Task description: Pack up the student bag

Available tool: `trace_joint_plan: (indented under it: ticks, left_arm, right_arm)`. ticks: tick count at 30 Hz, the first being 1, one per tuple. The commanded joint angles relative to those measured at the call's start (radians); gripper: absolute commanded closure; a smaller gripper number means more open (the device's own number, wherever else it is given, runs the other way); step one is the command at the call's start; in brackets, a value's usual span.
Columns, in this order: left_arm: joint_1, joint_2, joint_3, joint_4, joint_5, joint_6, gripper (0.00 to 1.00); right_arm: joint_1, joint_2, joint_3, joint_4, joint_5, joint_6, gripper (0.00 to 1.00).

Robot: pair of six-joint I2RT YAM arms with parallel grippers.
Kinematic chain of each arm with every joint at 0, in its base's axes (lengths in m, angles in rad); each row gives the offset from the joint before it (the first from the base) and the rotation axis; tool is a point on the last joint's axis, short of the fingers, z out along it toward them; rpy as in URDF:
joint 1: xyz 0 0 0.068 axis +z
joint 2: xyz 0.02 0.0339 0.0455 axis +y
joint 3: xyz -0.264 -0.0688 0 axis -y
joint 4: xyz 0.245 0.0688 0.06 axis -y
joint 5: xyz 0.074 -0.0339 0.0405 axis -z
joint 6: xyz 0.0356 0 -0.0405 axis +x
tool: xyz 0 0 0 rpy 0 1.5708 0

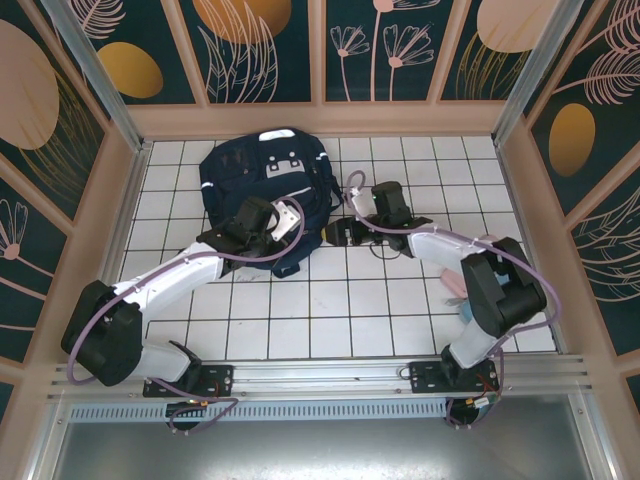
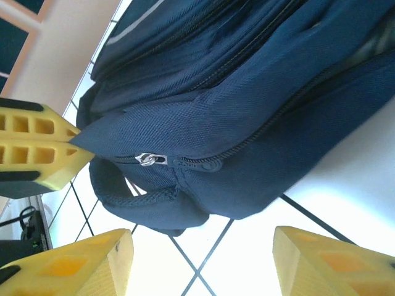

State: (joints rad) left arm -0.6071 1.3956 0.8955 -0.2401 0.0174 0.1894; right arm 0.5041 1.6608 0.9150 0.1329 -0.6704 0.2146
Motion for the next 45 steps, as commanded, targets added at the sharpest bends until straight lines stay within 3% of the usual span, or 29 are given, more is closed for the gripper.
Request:
trace_joint_plan:
  ticks: [1, 13, 21, 30, 38, 45]
  left_arm:
    - [-0.002, -0.036, 0.059, 0.050, 0.043, -0.019, 1.00]
    - [-0.002, -0.035, 0.062, 0.051, 0.058, -0.032, 1.00]
    - [-0.001, -0.023, 0.066, 0.053, 0.062, -0.041, 1.00]
    - [0.000, -0.024, 0.070, 0.051, 0.059, -0.043, 1.00]
    - [-0.001, -0.018, 0.071, 0.030, 0.028, -0.039, 1.00]
    - [-0.001, -0.021, 0.071, 0.019, 0.004, -0.046, 1.00]
  right_arm:
    - [0.023, 0.079, 0.058, 0.075, -0.072, -0.060, 0.37]
    - [0.037, 0.198, 0.131, 0.196, -0.150, -0.069, 0.33]
    - [0.037, 0.217, 0.138, 0.221, -0.251, -0.087, 0.35]
    - [0.059, 0.173, 0.110, 0.132, -0.202, -0.136, 0.56]
    - [0.061, 0.123, 0.102, 0.039, -0.051, -0.167, 0.87]
    - [0.073, 0.081, 0.096, -0.046, 0.057, -0.194, 0.95]
